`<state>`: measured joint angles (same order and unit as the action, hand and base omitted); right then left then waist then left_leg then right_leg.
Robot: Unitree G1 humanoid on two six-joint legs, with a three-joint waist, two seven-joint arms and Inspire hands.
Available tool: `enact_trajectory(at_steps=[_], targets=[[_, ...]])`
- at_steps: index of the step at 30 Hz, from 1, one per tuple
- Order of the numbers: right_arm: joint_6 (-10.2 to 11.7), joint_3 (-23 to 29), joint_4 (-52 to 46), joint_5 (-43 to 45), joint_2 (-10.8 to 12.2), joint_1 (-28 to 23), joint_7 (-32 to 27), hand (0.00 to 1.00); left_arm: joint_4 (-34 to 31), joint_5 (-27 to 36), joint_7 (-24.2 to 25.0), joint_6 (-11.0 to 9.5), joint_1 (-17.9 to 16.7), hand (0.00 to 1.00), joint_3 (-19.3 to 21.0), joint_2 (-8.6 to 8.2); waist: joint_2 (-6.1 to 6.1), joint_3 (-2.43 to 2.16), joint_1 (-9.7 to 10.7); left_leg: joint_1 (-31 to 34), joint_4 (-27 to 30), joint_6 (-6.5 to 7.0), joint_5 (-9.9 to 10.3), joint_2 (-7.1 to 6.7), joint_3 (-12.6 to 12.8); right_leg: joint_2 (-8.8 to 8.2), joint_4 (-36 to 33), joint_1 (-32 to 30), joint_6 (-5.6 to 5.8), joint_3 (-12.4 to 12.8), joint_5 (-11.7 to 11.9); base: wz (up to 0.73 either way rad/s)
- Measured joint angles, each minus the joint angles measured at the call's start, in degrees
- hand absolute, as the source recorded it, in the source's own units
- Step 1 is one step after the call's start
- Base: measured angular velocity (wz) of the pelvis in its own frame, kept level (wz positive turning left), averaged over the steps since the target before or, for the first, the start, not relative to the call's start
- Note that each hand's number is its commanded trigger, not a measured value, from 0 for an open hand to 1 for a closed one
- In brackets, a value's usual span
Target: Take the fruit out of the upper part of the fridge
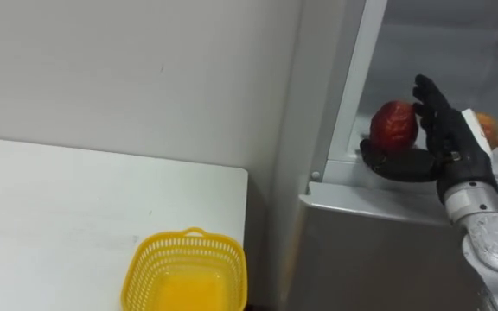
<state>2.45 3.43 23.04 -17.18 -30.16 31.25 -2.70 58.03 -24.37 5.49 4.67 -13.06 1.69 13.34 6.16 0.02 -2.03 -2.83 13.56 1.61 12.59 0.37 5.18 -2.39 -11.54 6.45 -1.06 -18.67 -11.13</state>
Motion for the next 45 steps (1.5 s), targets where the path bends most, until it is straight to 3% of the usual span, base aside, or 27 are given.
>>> enact_trajectory(at_steps=[6, 7, 8, 10, 25, 45], targets=[[0.7, 0.0, 1.9, -3.4, -0.8, 1.1, 2.3, 0.0, -0.2, 0.0, -0.4, 0.0, 0.1, 0.0, 0.0, 0.04, -0.17, -0.04, 0.1, 0.0, 0.0, 0.0, 0.0, 0.0, 0.0, -0.02, 0.0, 0.0, 0.0, 0.0, 0.0, 0.0], [0.7, 0.0, 2.2, -3.7, -0.9, 1.2, 2.6, 0.09, -0.3, 0.0, -0.4, 0.0, 0.1, 0.0, 0.0, 0.04, -0.16, -0.04, 0.0, 0.0, 0.0, 0.01, 0.0, 0.0, 0.0, -0.02, 0.0, 0.0, 0.0, 0.0, 0.0, 0.0], [0.8, 0.0, 2.8, -4.0, -1.1, 1.3, 3.0, 0.64, -0.6, 0.0, -0.5, 0.0, 0.0, 0.0, 0.0, 0.04, -0.2, -0.01, 0.0, -0.1, 0.0, 0.01, 0.0, 0.0, 0.0, -0.02, -0.1, 0.0, -0.01, 0.0, 0.0, 0.0], [0.8, -0.1, 3.7, -4.8, -1.2, 1.6, 3.4, 1.0, -0.7, 0.0, -1.0, 0.1, 0.0, 0.0, 0.0, 0.04, -0.15, -0.06, -0.1, -0.2, 0.0, 0.02, 0.0, 0.01, 0.0, -0.02, -0.1, 0.1, -0.02, 0.0, 0.0, 0.0], [0.4, -0.3, 8.0, -8.8, -2.0, 3.4, 9.4, 1.0, -0.7, -0.1, -0.6, 1.8, -0.3, 0.0, -0.1, 0.1, -0.03, -0.14, 0.1, -0.4, 0.2, 0.04, 0.0, 0.05, -0.1, -0.03, -0.1, 0.4, -0.13, -0.3, 0.1, 0.0], [-0.9, -2.4, 2.5, -8.3, -1.9, 3.2, 6.1, 1.0, -0.8, 0.0, -1.6, 2.1, -0.2, 0.0, -0.2, 0.82, -0.29, -0.34, 0.1, -0.5, 0.0, 0.05, -0.1, 0.13, 0.9, 0.37, 0.9, 0.4, -0.1, 1.2, 0.2, -0.01]])
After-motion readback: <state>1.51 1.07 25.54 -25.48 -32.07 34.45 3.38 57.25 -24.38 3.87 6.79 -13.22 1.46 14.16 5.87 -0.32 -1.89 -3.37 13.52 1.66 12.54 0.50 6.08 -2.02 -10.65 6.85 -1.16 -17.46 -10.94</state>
